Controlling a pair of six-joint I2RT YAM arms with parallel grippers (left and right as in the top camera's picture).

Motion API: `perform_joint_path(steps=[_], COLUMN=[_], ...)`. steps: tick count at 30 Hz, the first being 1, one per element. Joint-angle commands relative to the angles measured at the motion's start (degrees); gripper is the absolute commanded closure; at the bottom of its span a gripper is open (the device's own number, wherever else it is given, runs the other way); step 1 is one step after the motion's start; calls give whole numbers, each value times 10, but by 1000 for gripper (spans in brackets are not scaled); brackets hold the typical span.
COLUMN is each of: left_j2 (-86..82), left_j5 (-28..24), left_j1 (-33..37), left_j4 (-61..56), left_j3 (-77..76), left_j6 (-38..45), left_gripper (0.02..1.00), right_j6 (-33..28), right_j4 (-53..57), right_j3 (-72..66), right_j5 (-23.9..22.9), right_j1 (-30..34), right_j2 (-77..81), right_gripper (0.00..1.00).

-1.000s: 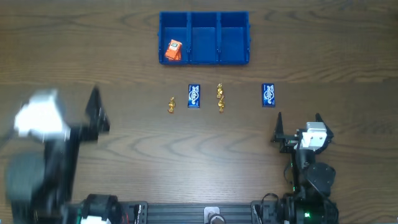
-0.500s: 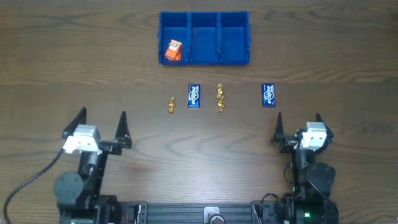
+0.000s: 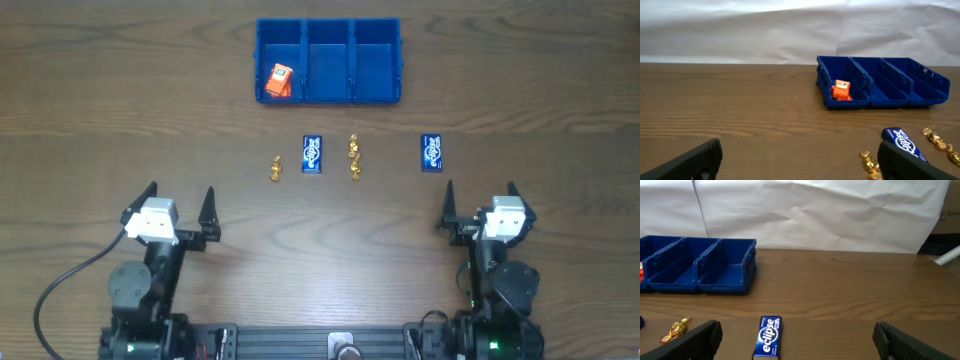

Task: Sort Candies Into Trays

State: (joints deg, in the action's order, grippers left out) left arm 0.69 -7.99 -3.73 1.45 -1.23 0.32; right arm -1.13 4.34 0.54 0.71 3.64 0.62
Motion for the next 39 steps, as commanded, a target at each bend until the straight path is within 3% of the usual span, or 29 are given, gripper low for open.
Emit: perform_joint_path(steps=[1,16,23,30,39], left_j2=[-5,-4,-4,-4,-4], left_j5=[-4,-4,-4,-4,-4], left_j1=[4,4,4,4,4], left_j4=[23,23,23,23,23], left_j3=[10,10,10,10,10], left_j6=[10,10,10,10,10], left_gripper=[20,20,20,20,20], right_j6=[-8,-6,67,36,21], right_j4=[5,-5,5,137,462], right_j3=[-1,-1,24,294,716], right_j5=[5,6,36,39,39], right_j1=[2,2,3,2,2], right_j2=[-3,-3,9,228,635], right_gripper=[1,1,1,1,1])
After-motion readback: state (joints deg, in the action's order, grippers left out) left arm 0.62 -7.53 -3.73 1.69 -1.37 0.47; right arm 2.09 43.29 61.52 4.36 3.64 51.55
